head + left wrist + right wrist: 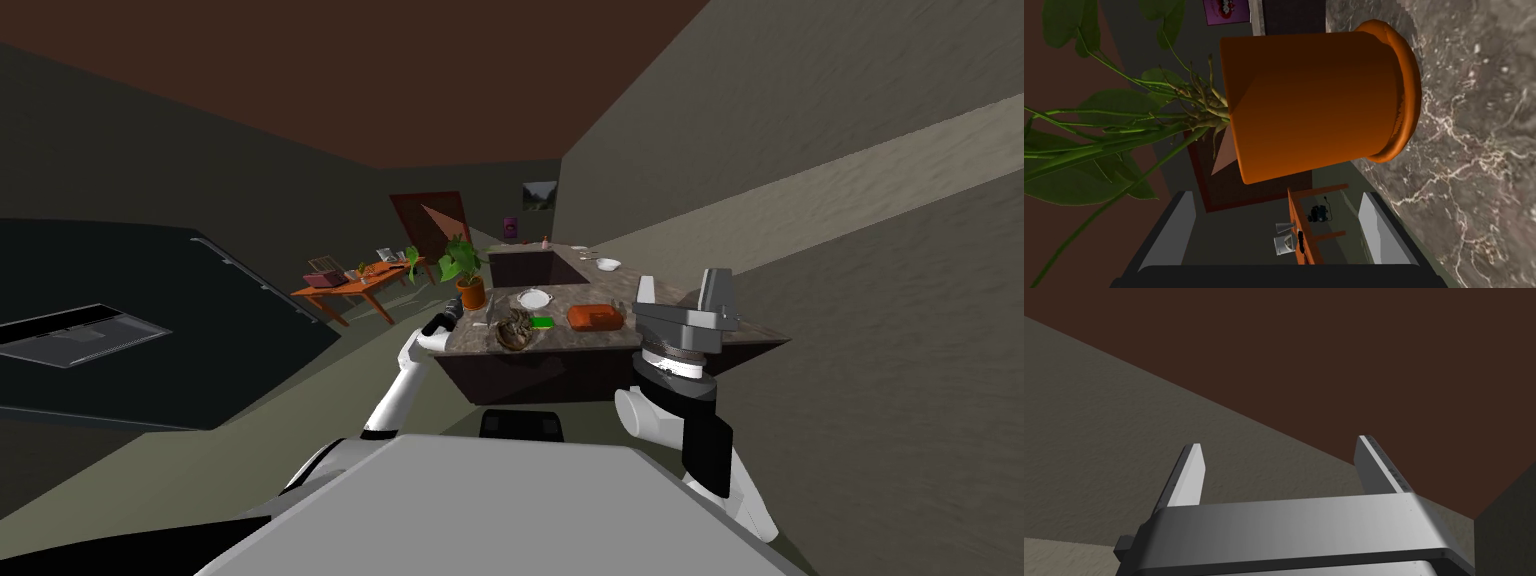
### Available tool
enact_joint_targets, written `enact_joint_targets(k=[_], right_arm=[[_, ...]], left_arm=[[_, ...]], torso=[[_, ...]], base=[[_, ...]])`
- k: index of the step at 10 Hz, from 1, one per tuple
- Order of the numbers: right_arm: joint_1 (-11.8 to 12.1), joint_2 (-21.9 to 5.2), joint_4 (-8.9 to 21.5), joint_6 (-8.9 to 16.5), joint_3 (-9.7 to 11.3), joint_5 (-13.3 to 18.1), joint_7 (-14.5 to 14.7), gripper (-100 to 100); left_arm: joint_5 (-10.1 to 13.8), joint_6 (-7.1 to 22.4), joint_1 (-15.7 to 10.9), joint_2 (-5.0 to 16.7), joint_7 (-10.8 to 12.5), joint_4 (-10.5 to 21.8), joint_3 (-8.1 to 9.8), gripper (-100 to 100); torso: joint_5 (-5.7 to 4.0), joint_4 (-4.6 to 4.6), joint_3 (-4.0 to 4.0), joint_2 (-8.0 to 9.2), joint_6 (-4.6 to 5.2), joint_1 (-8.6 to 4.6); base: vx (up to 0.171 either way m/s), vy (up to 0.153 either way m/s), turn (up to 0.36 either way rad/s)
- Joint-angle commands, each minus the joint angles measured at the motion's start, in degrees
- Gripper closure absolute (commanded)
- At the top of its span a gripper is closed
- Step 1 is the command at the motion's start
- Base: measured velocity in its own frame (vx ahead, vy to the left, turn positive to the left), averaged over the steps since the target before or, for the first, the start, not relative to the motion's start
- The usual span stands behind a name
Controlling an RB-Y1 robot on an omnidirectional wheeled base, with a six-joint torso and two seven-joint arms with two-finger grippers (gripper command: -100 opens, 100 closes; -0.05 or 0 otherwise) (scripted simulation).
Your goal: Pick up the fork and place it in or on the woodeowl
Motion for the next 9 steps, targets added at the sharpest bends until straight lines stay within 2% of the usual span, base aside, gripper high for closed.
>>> enact_joint_targets(k=[1, 2, 3, 4, 5, 7, 8, 9], right_arm=[[0.00, 0.00, 0.00, 0.00, 0.00, 0.00, 0.00, 0], [0.00, 0.00, 0.00, 0.00, 0.00, 0.00, 0.00, 0], [0.00, 0.00, 0.00, 0.00, 0.00, 0.00, 0.00, 0], [0.00, 0.00, 0.00, 0.00, 0.00, 0.00, 0.00, 0], [0.00, 0.00, 0.00, 0.00, 0.00, 0.00, 0.00, 0], [0.00, 0.00, 0.00, 0.00, 0.00, 0.00, 0.00, 0], [0.00, 0.00, 0.00, 0.00, 0.00, 0.00, 0.00, 0], [0.00, 0.00, 0.00, 0.00, 0.00, 0.00, 0.00, 0]], left_arm=[[0.39, 2.86, -1.22, 0.82, -0.07, 2.36, 0.02, -100], [0.75, 4.87, -4.01, 1.90, -0.32, 4.30, 0.10, -100], [0.75, 6.77, -4.01, 1.90, -0.32, 5.78, 0.10, -100], [0.75, 7.43, -4.01, 1.90, -0.32, 5.90, 0.10, -100], [1.11, 9.76, -6.79, 2.94, -0.60, 8.78, 0.19, -100], [1.11, 11.38, -6.79, 2.94, -0.60, 9.48, 0.19, -100], [1.50, 13.58, -9.56, 3.92, -0.91, 12.49, 0.29, -100], [1.50, 15.07, -9.56, 3.92, -0.91, 13.06, 0.29, -100]], torso=[[0.00, 0.00, 0.00, 0.00, 0.00, 0.00], [0.00, 0.00, 0.00, 0.00, 0.00, 0.01], [-0.01, 0.00, 0.00, 0.00, 0.00, -0.01], [0.00, 0.00, 0.00, 0.01, -0.01, 0.01], [0.02, 0.00, 0.02, 0.03, -0.01, 0.10], [0.01, 0.00, 0.00, 0.01, -0.01, 0.07], [0.02, 0.00, 0.03, 0.05, -0.02, 0.11], [0.01, 0.01, 0.02, 0.04, 0.00, 0.05]], base=[[0.017, -0.039, -0.003], [0.015, -0.047, -0.016], [0.013, -0.044, -0.009], [0.008, -0.015, 0.004], [0.017, -0.025, -0.020], [0.009, -0.021, -0.004], [0.007, -0.034, -0.019], [0.007, -0.034, -0.009]])
